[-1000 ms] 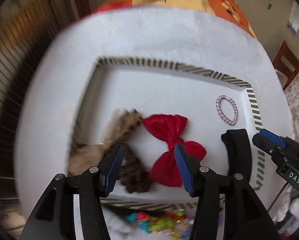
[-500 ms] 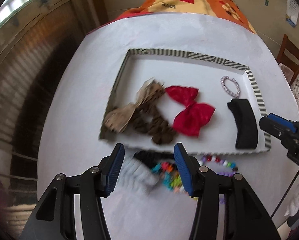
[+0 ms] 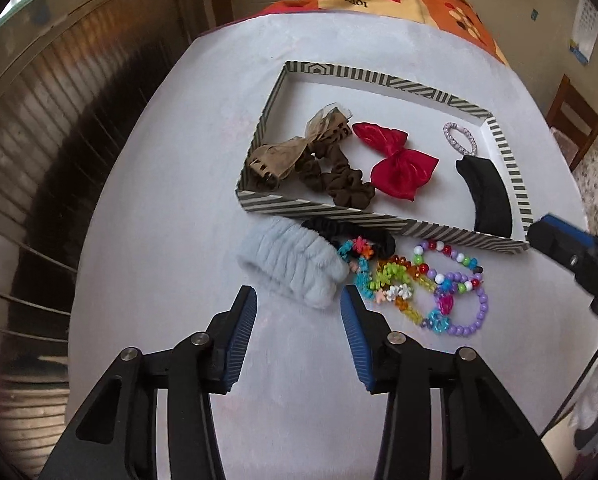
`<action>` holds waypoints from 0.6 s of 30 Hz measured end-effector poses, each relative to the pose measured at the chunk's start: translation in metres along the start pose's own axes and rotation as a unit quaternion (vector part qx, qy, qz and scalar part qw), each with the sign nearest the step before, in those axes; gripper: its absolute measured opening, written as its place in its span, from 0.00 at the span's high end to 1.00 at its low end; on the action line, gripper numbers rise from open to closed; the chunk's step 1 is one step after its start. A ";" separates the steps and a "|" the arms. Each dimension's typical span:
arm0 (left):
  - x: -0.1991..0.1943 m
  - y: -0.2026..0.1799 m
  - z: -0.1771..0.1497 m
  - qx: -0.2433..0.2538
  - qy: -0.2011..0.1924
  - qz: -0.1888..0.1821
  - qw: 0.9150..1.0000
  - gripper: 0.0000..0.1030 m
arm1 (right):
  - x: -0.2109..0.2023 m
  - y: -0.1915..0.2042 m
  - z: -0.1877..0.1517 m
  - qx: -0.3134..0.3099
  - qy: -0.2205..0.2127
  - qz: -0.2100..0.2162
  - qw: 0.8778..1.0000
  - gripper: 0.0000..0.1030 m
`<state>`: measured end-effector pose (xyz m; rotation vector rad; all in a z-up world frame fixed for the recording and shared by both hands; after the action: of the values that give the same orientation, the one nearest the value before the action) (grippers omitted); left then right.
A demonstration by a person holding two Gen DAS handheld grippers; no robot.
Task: Organize jewelry
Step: 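Open both tools to release the red bow and bracelet, then withdraw, then move the left tool to the light blue fuzzy scrunchie and close on it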
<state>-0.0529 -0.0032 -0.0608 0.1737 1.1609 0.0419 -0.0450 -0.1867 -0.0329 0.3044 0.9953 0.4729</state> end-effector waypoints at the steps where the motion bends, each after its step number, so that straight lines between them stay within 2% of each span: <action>1: -0.001 0.001 -0.002 -0.002 0.000 -0.001 1.000 0.65 | 0.000 0.002 -0.003 0.000 0.001 0.000 1.000 0.56; 5: -0.003 0.009 -0.011 -0.028 0.018 -0.031 0.999 0.65 | 0.001 0.006 -0.016 -0.002 0.008 0.002 1.000 0.56; 9: -0.006 0.016 -0.013 -0.053 0.020 -0.055 0.997 0.65 | 0.004 0.011 -0.026 -0.001 0.016 0.013 1.000 0.46; 18: 0.009 0.026 -0.014 -0.110 0.050 -0.083 0.989 0.65 | 0.018 0.016 -0.048 -0.024 0.044 0.021 0.999 0.46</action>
<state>-0.0604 0.0256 -0.0706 -0.1220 1.2578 0.0306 -0.0815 -0.1618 -0.0632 0.2633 1.0634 0.5504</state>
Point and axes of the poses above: each gripper's, at about its wrist camera, not at the fingertips, and x roughly the way its jaws point, y to its left, z to its top, the point moved 10 cm from there along x, roughly the way its jaws point, and after that the axes turned 11 degrees about z, right-handed, at the moved point
